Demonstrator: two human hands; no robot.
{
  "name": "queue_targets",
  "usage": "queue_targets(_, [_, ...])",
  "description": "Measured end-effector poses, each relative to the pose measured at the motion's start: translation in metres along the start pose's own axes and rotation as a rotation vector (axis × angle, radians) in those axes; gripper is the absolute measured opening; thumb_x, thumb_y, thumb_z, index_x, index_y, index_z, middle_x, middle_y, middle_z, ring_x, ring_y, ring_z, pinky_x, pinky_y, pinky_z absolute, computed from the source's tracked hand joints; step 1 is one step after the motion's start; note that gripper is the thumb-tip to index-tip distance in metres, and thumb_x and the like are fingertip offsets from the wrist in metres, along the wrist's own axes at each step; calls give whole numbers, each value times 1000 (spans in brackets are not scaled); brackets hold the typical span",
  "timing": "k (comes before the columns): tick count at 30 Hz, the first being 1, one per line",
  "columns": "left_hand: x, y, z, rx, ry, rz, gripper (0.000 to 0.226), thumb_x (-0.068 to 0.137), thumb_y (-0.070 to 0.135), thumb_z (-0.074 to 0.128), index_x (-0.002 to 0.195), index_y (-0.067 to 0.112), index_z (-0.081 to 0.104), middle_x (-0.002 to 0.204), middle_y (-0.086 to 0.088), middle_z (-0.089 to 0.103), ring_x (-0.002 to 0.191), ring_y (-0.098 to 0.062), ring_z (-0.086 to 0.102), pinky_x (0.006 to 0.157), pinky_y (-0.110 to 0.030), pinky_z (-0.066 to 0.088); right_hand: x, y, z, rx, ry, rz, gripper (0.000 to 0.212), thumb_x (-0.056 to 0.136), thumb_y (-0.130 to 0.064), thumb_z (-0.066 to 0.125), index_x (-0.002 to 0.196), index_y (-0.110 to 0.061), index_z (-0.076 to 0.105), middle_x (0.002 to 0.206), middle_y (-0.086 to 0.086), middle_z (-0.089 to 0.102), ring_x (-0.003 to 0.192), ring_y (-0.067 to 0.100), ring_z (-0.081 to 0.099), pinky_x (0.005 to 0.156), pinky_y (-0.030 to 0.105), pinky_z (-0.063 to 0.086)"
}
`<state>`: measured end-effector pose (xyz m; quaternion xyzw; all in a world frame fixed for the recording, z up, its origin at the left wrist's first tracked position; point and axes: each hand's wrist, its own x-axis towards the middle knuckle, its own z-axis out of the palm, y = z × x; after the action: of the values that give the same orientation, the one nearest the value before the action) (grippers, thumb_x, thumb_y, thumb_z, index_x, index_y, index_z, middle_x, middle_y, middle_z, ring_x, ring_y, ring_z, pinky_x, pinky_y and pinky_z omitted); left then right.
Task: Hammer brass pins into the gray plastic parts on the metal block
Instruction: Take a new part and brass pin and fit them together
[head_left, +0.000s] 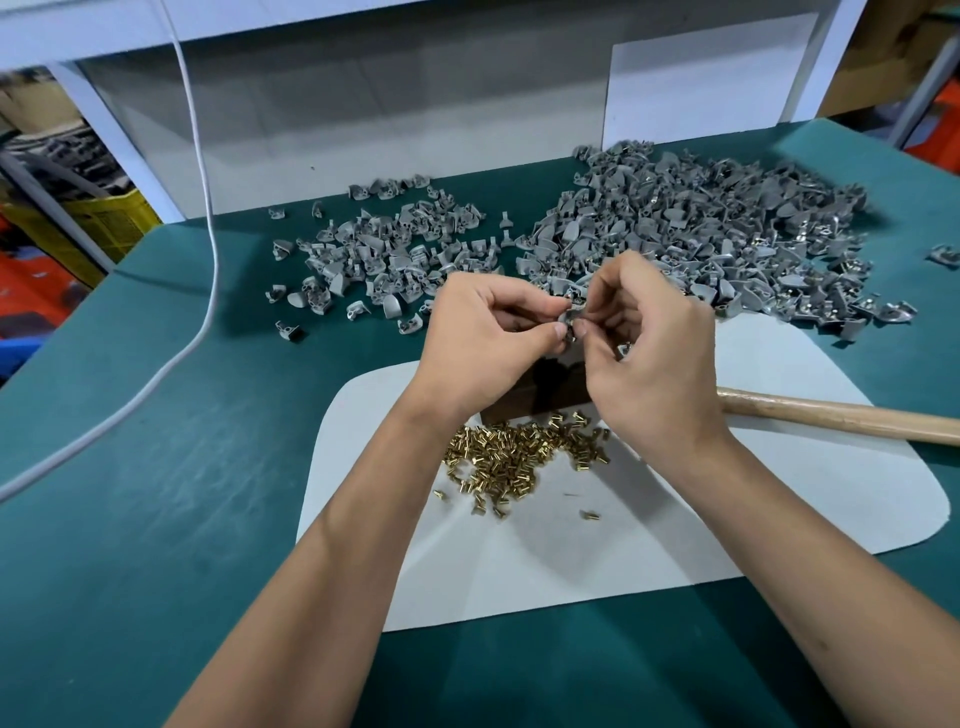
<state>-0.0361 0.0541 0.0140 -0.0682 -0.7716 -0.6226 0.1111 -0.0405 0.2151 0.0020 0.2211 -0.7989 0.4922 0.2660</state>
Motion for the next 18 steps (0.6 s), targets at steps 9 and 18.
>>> queue_targets(9, [1, -3, 5, 102, 30, 42, 20, 78, -5, 82, 90, 11, 80, 87, -5, 79, 83, -19, 77, 83, -41, 64, 0, -1, 4, -52, 31, 34, 26, 79, 7, 69, 90, -13, 58, 78, -5, 61, 72, 10, 62, 65, 34, 57])
queue_targets(18, [2, -6, -7, 11, -54, 40, 31, 72, -9, 86, 96, 9, 77, 87, -4, 76, 75, -13, 69, 77, -28, 61, 0, 6, 1, 59, -40, 77, 23, 84, 3, 75, 96, -15, 67, 86, -9, 72, 82, 3, 71, 78, 20, 59])
